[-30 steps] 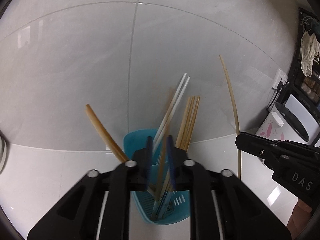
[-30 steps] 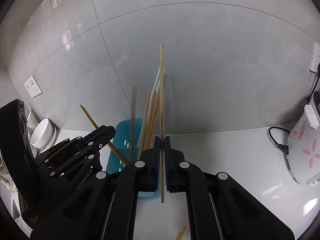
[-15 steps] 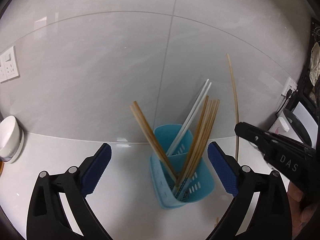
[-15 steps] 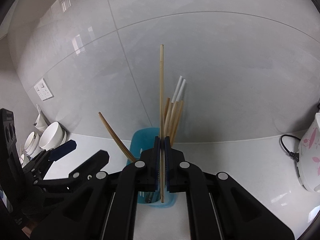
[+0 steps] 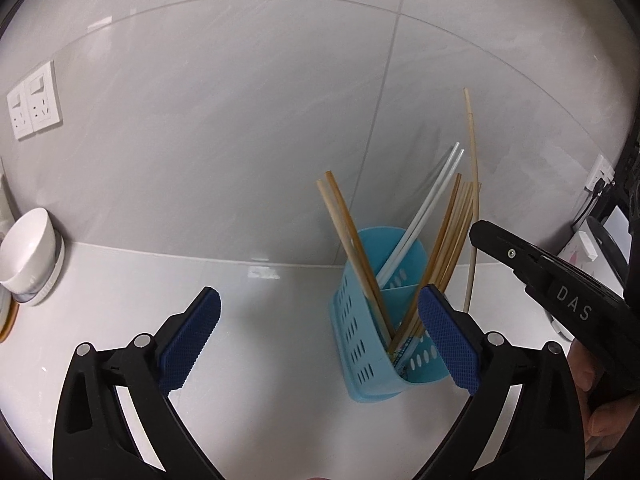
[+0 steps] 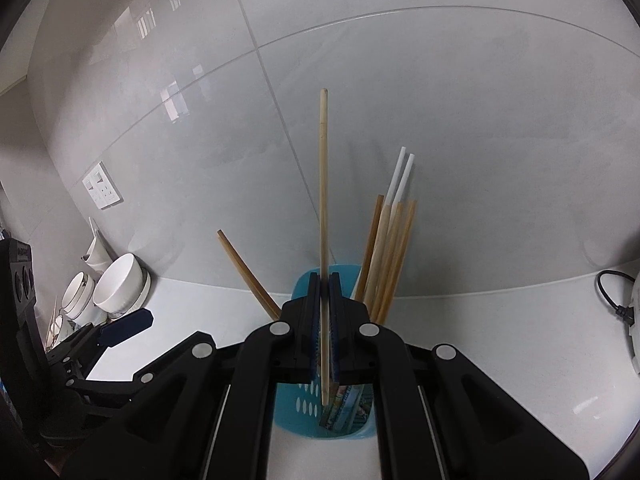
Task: Organize utensils
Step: 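Lower the plain chopstick into the holder and open the right tool, then move both open tools back down over the last two patterned chopsticks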
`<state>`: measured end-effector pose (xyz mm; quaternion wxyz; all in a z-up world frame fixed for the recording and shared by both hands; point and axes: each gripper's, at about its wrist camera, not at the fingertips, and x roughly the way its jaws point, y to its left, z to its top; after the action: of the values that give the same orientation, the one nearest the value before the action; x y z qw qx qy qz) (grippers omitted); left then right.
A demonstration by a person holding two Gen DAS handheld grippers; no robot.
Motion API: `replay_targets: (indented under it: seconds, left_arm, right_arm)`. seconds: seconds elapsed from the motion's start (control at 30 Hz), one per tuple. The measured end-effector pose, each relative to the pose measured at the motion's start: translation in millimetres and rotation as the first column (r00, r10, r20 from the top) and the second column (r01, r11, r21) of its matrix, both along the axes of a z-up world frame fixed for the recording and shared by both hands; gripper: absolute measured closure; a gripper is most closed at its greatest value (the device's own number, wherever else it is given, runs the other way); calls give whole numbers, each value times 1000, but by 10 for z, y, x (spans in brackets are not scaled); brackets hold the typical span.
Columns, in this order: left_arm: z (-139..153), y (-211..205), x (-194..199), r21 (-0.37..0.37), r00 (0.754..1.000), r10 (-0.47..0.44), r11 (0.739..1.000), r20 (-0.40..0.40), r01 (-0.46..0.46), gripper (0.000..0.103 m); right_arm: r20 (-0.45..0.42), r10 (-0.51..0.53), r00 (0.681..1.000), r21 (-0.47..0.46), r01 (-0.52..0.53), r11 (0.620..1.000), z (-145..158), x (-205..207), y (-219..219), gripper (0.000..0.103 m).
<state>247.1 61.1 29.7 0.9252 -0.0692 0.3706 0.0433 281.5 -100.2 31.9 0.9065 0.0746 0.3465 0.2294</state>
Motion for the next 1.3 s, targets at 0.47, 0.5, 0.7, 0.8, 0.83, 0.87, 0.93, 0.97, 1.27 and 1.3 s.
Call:
replay_targets:
  seconds: [0.47,0.5,0.7,0.8,0.83,0.87,0.93,0.97,1.27,1.3]
  left_arm:
    - [-95,125,2,-11,999,33,999,-26,-33,6]
    - [-100,129,4,-12,999,34,999,-27,-34,6]
    - [-121,159,25,-16,999,37,999,-35,-38,6]
    - [-126,172,33,-18,999,40,999,-37,-40,6]
    - [-131,173,34,-18,999,39,999,-37,-40,6]
    - [-127,174,33,-18,999,39,999,-36,-40,6]
    - [-116,173,24,-16,999,40,999,-34,-40,6]
    - [-111,172,18,-15,999,39,999,-32,-40,6]
    - [-75,163,-13,-12,999,33,999,-29,-34,6]
    - [-74,159,-17,-12,999,32,999,-29,-32,6]
  right_arm:
    - [23,-15,1000,-40,16,999,-238,13,139,99]
    - [21,-15,1000,-43,16,999,-252,19,175,99]
    - [-8,-12,1000,-69,11,998,-347,39,223,98]
    - [-15,-10,1000,-79,9,997,-365,24,243,97]
    - [-17,-11,1000,-85,9,996,-361,16,243,97]
    - [-20,-9,1000,-87,7,996,-356,11,242,97]
    - [-20,-12,1000,-96,10,995,-327,-7,218,96]
    - [-19,-15,1000,-100,13,995,-309,-18,204,90]
    - [-7,-41,999,-129,40,991,-171,-159,44,54]
    - [-8,-42,999,-130,41,991,-167,-168,24,53]
